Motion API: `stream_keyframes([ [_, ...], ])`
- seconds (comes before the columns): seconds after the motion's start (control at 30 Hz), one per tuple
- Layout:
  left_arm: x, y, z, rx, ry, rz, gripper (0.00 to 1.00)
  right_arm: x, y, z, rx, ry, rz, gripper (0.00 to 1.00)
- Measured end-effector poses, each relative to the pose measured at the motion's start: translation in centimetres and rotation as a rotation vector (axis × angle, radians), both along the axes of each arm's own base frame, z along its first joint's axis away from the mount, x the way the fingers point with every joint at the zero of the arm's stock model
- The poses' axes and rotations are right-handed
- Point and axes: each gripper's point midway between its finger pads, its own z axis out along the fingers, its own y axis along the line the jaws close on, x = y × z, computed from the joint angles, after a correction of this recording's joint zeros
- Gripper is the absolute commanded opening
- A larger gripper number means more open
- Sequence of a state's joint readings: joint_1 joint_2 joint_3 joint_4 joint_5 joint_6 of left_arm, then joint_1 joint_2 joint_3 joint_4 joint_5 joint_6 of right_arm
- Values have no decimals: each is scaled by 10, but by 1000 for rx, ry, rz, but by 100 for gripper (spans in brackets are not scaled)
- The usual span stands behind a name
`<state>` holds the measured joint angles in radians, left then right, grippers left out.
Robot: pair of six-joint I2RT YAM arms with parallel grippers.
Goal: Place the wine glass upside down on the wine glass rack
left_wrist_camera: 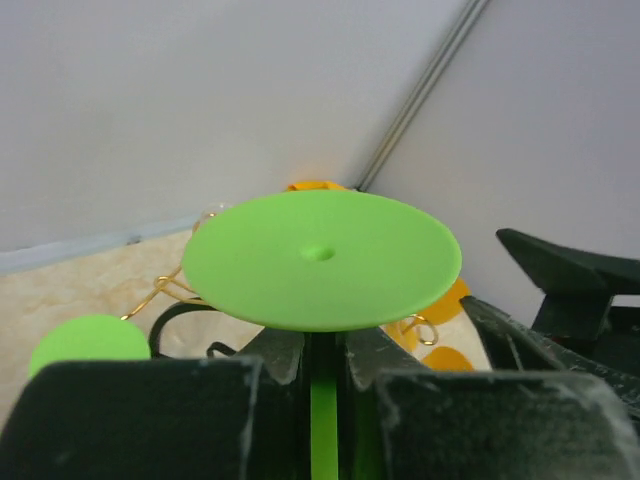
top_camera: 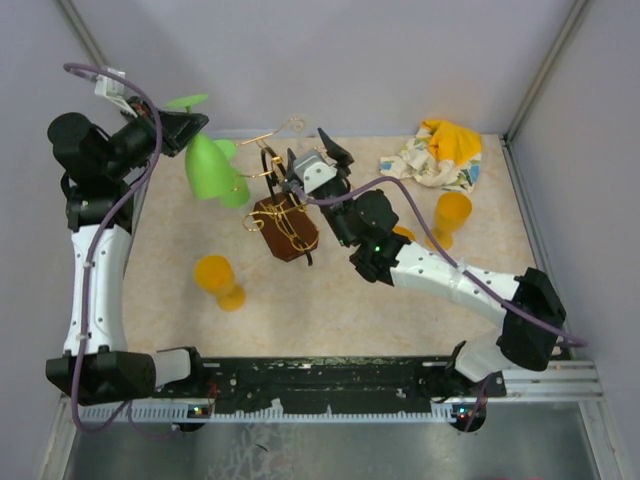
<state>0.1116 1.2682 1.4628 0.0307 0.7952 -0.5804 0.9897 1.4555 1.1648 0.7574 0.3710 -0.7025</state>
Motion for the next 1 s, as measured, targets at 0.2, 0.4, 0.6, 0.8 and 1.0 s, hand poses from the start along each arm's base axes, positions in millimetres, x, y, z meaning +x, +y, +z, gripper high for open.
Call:
stream_keyframes([
  [0.2,-17,11,-10,169,-51,89,0,1,-4,-3,14,38,-7,74],
  [0.4,-27,32,-28,291,-58,231,0,3,0,-12,-2,99,3,75],
  [0.6,-38,45,-74,354,-35,306,0,4,1,-14,-1,115,7,75],
  [0.8,-31,54,-124,373,-7,352,0,5,0,-15,-3,120,5,75],
  [1.0,-29,57,-138,374,-80,383,0,6,-1,-25,-15,128,0,76],
])
